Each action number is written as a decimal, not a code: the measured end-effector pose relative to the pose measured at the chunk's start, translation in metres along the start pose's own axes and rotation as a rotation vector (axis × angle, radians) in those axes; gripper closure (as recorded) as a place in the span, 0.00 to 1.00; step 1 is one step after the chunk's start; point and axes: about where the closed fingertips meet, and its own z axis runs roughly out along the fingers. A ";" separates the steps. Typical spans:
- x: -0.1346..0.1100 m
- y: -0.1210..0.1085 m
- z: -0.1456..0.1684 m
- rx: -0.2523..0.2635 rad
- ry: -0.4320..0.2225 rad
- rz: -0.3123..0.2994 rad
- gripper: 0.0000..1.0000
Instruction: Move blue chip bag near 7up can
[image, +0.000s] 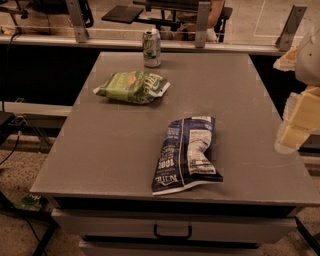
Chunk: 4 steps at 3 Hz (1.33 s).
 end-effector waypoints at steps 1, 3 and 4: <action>0.000 0.000 0.000 0.000 0.000 0.000 0.00; -0.034 0.023 0.028 -0.093 -0.065 -0.078 0.00; -0.057 0.031 0.061 -0.140 -0.098 -0.137 0.00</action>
Offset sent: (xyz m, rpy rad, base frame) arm -0.0058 0.0370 -0.0211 0.0556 0.0924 0.0920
